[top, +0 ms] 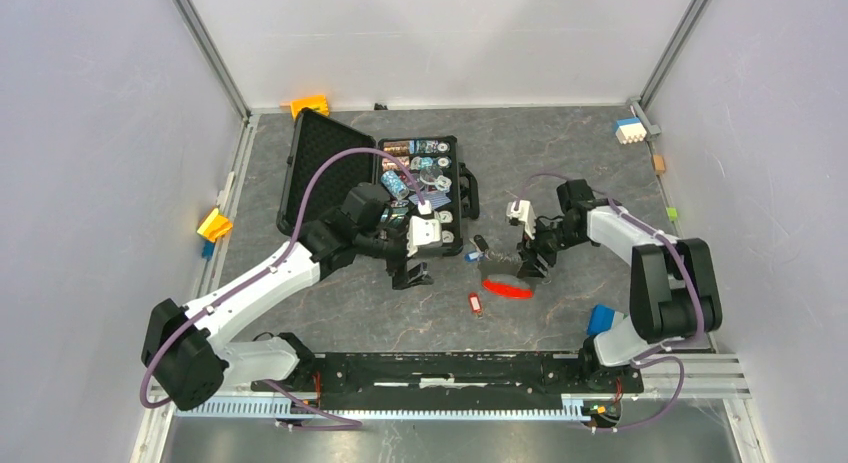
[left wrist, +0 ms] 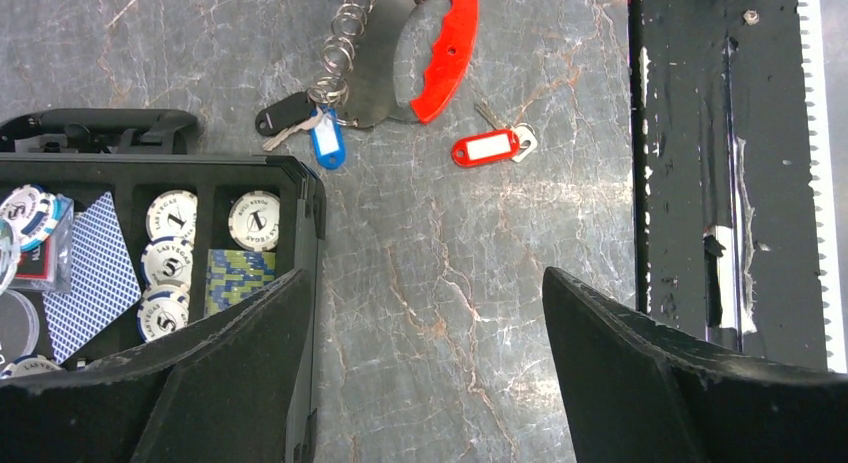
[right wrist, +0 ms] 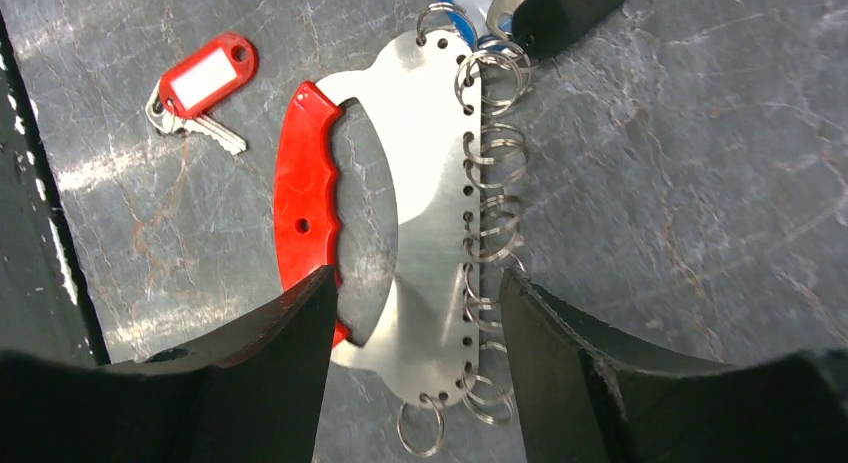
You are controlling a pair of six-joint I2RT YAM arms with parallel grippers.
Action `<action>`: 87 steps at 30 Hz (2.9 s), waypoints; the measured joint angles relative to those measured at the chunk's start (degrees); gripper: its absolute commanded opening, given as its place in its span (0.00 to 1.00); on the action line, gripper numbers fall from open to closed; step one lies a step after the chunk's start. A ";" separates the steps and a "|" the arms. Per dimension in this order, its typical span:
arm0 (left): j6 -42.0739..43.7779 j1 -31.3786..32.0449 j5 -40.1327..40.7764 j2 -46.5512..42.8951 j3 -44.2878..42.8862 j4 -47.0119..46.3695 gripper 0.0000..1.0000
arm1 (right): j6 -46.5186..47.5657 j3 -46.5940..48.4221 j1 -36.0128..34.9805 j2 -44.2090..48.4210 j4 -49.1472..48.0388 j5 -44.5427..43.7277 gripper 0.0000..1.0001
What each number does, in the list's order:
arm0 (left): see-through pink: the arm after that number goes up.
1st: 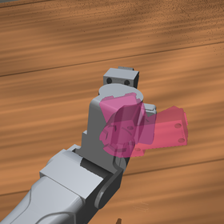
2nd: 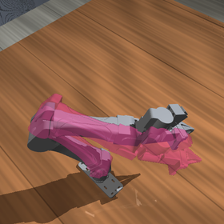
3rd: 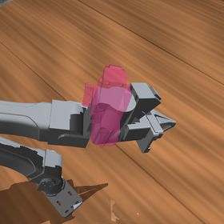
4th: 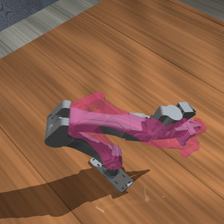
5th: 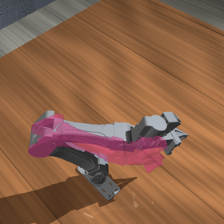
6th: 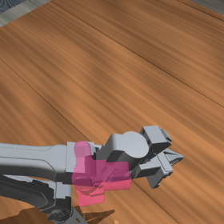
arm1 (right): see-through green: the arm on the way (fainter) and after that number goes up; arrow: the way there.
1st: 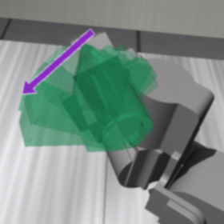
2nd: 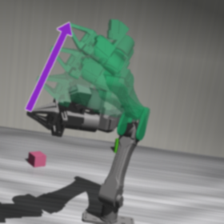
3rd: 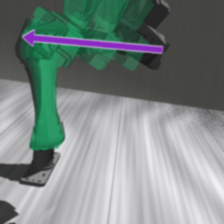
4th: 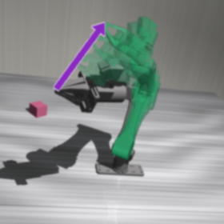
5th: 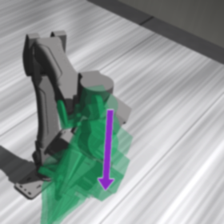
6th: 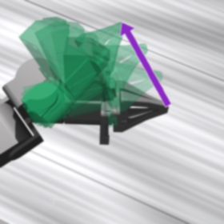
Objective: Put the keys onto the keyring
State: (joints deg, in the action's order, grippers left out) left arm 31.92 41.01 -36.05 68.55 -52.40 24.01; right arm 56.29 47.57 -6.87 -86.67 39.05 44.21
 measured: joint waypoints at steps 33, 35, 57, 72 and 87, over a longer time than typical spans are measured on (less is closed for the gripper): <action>0.55 -0.02 0.04 -0.15 1.27 0.37 0.93 | -12.35 3.91 -4.09 -8.87 -9.66 -7.15 0.07; 0.59 0.00 0.04 -0.15 1.27 0.37 0.93 | -12.59 4.68 -4.15 -8.85 -9.29 -7.41 0.00; -4.50 -0.02 3.82 5.81 -7.34 -4.66 0.89 | 4.55 10.19 -7.72 13.40 0.26 2.82 0.00; -7.98 0.00 -3.41 9.31 -9.90 -9.16 0.54 | -1.31 1.92 -12.07 23.63 -7.78 15.19 0.00; -7.54 1.49 -11.67 8.98 -9.90 -8.15 0.26 | -31.89 -10.23 -13.03 27.21 -38.66 17.97 0.00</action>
State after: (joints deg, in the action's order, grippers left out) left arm 24.38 42.50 -47.72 77.54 -62.30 15.86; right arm 24.40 37.34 -19.90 -59.46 0.38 62.17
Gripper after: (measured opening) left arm 0.265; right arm 0.009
